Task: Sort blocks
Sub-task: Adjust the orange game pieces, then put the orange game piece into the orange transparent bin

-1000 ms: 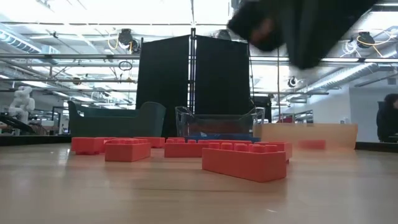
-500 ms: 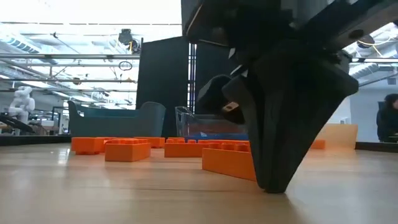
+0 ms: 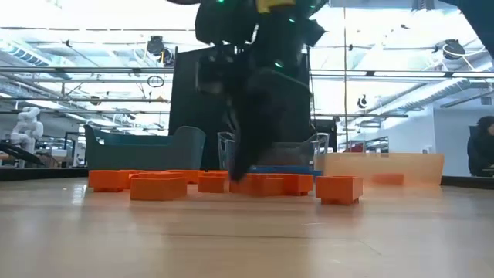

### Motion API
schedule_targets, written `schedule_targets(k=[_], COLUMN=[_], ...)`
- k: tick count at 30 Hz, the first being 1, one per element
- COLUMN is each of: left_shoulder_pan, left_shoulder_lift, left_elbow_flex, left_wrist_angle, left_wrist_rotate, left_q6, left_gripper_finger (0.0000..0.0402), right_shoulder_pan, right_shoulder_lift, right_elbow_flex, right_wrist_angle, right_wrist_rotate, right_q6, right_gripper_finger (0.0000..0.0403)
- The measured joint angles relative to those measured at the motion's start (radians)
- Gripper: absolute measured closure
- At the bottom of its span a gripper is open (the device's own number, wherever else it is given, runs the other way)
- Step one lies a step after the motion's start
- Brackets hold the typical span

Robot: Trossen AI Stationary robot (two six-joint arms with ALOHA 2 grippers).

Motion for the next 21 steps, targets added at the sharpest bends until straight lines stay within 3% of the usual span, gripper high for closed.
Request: schedule_targets(k=[6, 8, 11, 15, 17, 21], left_shoulder_pan=[0.0, 0.0, 0.003, 0.044, 0.093, 0.228], left_shoulder_lift=[0.0, 0.0, 0.0, 0.0, 0.0, 0.0], left_elbow_flex=[0.0, 0.0, 0.0, -0.014, -0.035, -0.087], left_wrist_angle=[0.0, 0.0, 0.0, 0.0, 0.0, 0.027], left_wrist_rotate=[0.007, 0.007, 0.007, 0.007, 0.007, 0.059], left_q6=[0.006, 0.017, 0.018, 0.018, -0.001, -0.15], left_gripper_finger=[0.0103, 0.0103, 0.0103, 0.0103, 0.0103, 0.0103], right_shoulder_pan=[0.028, 0.048, 0.099, 0.232, 0.309, 0.484], right_shoulder_lift=[-0.051, -0.096, -0.19, -0.368, -0.481, -0.622], right_elbow_flex=[0.194, 0.286, 0.42, 0.528, 0.527, 0.523], right_wrist_angle=[-0.206, -0.354, -0.648, -0.912, -0.904, -0.908], right_wrist_rotate=[-0.016, -0.004, 0.097, 0.214, 0.286, 0.541], right_q6=[-0.039, -0.042, 0.006, 0.223, 0.378, 0.698], right_gripper_finger=[0.0403, 0.0403, 0.0403, 0.0403, 0.0403, 0.0403])
